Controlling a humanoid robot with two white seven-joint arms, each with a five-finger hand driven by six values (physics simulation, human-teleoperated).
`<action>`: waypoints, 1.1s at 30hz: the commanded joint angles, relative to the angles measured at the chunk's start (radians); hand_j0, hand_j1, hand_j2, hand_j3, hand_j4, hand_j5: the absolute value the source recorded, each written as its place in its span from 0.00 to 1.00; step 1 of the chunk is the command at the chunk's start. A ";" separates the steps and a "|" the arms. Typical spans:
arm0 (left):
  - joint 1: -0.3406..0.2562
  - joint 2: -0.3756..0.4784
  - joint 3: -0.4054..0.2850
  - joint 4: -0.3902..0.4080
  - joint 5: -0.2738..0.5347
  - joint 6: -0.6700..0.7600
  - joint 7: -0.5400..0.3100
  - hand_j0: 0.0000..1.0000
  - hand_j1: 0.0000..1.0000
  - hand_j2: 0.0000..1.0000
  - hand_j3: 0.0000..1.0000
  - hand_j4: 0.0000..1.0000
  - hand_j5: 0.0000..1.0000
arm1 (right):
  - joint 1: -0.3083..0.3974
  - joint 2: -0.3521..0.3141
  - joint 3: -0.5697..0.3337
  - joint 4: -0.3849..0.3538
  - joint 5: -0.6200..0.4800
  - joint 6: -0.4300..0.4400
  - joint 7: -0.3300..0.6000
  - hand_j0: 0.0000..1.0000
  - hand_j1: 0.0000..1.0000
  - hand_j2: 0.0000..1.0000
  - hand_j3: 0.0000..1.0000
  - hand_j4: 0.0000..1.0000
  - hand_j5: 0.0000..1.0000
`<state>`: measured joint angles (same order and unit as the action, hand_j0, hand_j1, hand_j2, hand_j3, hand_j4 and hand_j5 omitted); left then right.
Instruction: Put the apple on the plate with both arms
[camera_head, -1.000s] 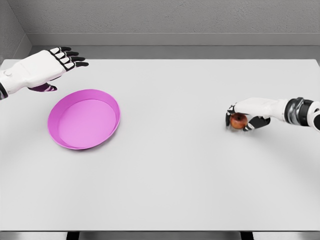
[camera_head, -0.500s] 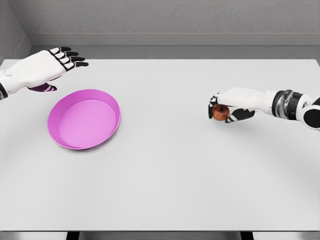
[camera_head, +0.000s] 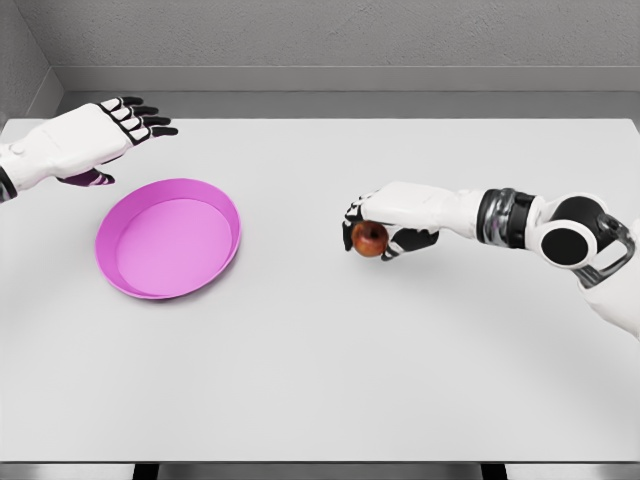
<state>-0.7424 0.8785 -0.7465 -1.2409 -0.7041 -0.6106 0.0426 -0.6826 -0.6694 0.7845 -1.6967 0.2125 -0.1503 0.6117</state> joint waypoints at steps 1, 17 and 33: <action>0.000 0.000 0.003 0.000 0.006 0.000 0.000 1.00 1.00 1.00 1.00 1.00 1.00 | 0.000 0.024 0.004 -0.004 -0.004 0.000 -0.001 0.46 0.46 0.46 0.46 0.46 0.46; -0.002 0.000 0.003 0.000 0.006 0.000 0.000 1.00 1.00 1.00 1.00 1.00 1.00 | -0.002 0.113 0.029 -0.003 -0.004 0.001 -0.001 0.46 0.46 0.46 0.46 0.46 0.46; -0.002 -0.001 0.004 -0.029 0.014 0.000 -0.082 1.00 1.00 1.00 1.00 1.00 1.00 | 0.170 -0.242 -0.453 0.144 -0.002 -0.115 -0.001 1.00 1.00 1.00 1.00 1.00 1.00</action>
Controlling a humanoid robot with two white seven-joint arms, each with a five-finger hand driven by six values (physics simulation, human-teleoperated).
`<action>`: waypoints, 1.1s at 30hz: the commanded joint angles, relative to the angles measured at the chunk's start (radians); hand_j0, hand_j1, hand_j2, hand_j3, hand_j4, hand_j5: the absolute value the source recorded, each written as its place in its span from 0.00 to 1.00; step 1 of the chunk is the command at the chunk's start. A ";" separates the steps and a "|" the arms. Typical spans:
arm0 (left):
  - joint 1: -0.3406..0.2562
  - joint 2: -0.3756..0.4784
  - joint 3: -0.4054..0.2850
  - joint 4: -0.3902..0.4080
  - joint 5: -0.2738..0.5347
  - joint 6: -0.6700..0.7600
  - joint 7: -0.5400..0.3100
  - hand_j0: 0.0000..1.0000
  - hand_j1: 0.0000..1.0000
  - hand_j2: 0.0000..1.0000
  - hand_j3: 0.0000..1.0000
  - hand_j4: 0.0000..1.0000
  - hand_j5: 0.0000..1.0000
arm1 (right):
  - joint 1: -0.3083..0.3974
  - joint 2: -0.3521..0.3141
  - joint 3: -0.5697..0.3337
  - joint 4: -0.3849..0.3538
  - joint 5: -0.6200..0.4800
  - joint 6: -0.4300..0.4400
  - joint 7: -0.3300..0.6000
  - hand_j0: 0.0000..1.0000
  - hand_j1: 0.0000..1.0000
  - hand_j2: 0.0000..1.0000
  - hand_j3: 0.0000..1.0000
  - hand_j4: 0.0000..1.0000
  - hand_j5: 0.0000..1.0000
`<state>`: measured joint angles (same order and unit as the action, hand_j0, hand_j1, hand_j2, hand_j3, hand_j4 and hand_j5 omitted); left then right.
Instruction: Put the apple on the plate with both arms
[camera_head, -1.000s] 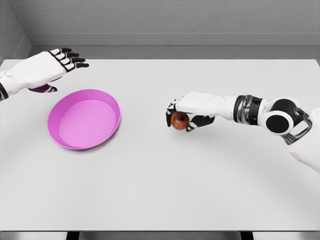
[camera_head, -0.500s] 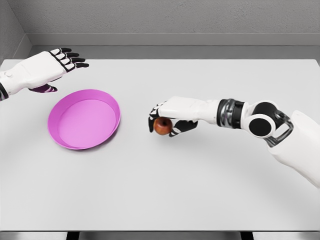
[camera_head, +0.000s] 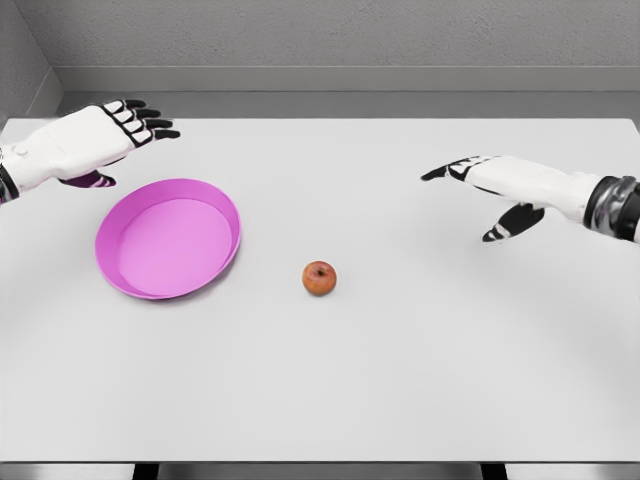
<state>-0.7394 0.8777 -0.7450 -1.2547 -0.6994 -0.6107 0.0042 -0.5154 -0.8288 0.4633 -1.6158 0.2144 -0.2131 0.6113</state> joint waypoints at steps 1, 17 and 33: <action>0.000 -0.003 -0.002 -0.031 0.014 0.000 -0.090 1.00 1.00 1.00 1.00 1.00 1.00 | 0.000 -0.093 -0.135 0.115 -0.004 -0.138 0.000 1.00 1.00 1.00 1.00 1.00 1.00; -0.023 -0.246 -0.140 -0.333 0.192 0.000 -0.501 1.00 1.00 1.00 1.00 1.00 1.00 | 0.026 -0.061 -0.124 0.056 -0.003 -0.223 0.000 1.00 1.00 1.00 1.00 1.00 1.00; -0.049 -0.375 -0.192 -0.221 0.057 0.000 -0.566 1.00 1.00 1.00 1.00 1.00 1.00 | 0.032 -0.061 -0.123 0.054 -0.003 -0.223 0.000 1.00 1.00 1.00 1.00 1.00 1.00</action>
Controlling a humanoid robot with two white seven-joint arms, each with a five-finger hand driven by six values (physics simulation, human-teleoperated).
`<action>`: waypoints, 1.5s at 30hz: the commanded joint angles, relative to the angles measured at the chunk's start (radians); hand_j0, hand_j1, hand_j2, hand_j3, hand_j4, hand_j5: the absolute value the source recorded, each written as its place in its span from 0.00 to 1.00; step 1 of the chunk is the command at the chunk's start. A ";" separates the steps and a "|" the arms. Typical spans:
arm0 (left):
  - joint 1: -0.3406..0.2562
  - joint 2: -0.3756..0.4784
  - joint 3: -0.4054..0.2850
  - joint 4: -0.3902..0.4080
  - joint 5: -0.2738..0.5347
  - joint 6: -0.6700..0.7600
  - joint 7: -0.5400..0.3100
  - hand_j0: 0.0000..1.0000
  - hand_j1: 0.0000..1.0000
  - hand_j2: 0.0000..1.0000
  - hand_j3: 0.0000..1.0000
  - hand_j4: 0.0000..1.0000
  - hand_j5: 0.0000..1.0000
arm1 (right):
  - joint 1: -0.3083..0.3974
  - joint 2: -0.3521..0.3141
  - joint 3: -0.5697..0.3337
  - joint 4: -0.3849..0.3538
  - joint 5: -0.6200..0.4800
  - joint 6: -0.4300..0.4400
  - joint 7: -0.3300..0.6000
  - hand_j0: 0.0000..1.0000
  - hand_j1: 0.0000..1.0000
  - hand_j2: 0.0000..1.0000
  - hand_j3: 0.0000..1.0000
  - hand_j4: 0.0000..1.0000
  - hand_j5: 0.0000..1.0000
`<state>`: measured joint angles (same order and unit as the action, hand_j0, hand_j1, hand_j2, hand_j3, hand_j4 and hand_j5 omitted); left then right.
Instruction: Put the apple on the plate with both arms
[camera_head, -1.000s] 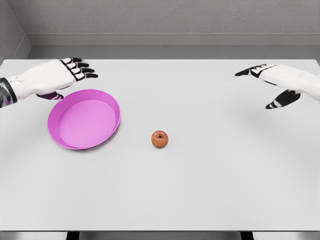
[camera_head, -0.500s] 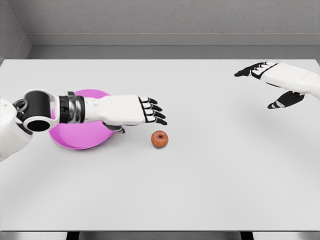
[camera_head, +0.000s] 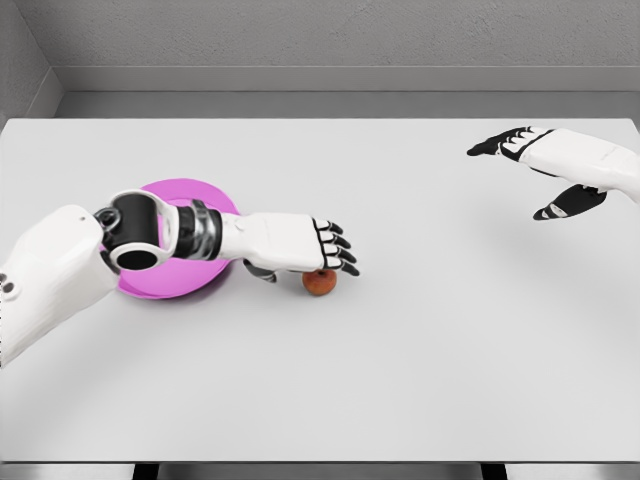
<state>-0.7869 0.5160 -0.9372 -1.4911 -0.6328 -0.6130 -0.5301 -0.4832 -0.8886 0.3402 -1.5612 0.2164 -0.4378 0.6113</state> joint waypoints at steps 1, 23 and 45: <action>0.000 -0.030 0.000 0.017 -0.010 0.002 -0.053 1.00 1.00 1.00 1.00 1.00 1.00 | 0.002 -0.001 0.000 0.000 -0.005 0.002 0.000 1.00 1.00 1.00 1.00 1.00 1.00; -0.046 -0.053 -0.057 0.031 -0.010 0.002 -0.081 0.68 0.68 0.68 0.68 0.68 0.68 | 0.002 -0.001 0.000 -0.003 -0.005 0.002 0.000 1.00 1.00 1.00 1.00 1.00 1.00; -0.044 -0.036 0.060 0.029 0.117 0.002 -0.081 0.16 0.16 0.16 0.16 0.16 0.16 | 0.002 -0.001 0.000 -0.003 -0.005 0.002 0.000 1.00 1.00 1.00 1.00 1.00 1.00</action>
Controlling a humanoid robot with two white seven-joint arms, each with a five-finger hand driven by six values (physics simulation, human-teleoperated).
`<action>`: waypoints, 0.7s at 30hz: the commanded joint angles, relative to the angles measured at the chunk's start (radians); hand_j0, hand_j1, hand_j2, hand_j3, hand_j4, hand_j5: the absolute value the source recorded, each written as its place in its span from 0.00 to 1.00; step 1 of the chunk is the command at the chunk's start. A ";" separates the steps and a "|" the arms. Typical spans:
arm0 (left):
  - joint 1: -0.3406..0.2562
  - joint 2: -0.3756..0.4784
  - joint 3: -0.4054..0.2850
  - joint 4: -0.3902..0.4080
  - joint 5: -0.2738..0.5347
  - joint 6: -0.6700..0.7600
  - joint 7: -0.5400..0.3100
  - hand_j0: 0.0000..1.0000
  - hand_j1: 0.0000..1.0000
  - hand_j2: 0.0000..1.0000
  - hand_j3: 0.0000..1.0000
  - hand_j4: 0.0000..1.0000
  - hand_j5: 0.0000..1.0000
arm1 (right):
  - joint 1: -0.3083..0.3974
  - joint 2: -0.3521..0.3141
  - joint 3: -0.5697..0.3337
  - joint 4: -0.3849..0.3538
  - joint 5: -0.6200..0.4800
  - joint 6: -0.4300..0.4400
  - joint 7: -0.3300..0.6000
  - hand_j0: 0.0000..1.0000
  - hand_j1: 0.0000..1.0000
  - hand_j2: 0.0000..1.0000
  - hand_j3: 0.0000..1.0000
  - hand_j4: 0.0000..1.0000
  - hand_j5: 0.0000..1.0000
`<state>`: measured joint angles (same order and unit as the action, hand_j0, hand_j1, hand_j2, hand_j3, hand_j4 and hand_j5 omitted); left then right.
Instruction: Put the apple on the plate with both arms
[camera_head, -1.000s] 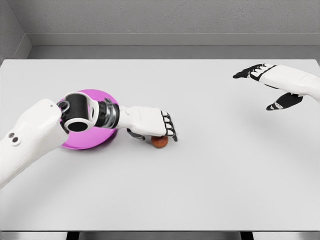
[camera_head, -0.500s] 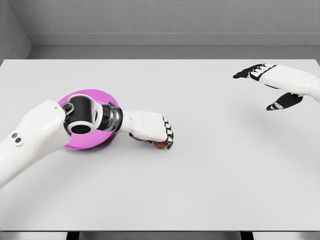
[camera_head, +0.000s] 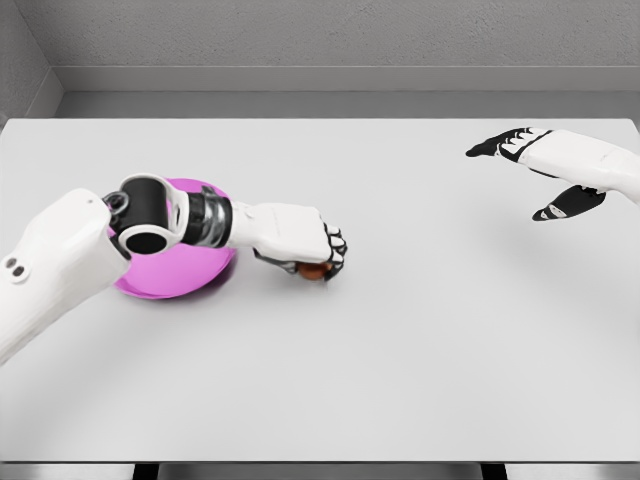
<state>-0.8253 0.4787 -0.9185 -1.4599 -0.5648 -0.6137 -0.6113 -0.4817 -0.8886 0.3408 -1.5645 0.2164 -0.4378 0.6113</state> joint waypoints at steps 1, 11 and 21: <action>0.000 0.018 0.076 -0.010 0.057 0.003 0.000 0.16 0.16 0.16 0.16 0.16 0.16 | 0.000 -0.001 0.000 0.000 -0.005 0.002 0.000 1.00 1.00 1.00 1.00 1.00 1.00; 0.003 0.313 0.141 -0.073 0.192 0.003 0.000 0.16 0.16 0.16 0.16 0.16 0.16 | 0.008 -0.001 -0.002 -0.005 -0.005 0.002 0.000 1.00 1.00 1.00 1.00 1.00 1.00; 0.061 0.308 0.171 0.050 0.097 0.003 0.000 0.21 0.21 0.21 0.21 0.21 0.21 | 0.006 0.000 -0.002 0.000 -0.005 0.002 0.000 1.00 1.00 1.00 1.00 1.00 1.00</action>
<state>-0.7639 0.7857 -0.7496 -1.4354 -0.4671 -0.6150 -0.6124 -0.4755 -0.8871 0.3404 -1.5651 0.2164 -0.4378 0.6113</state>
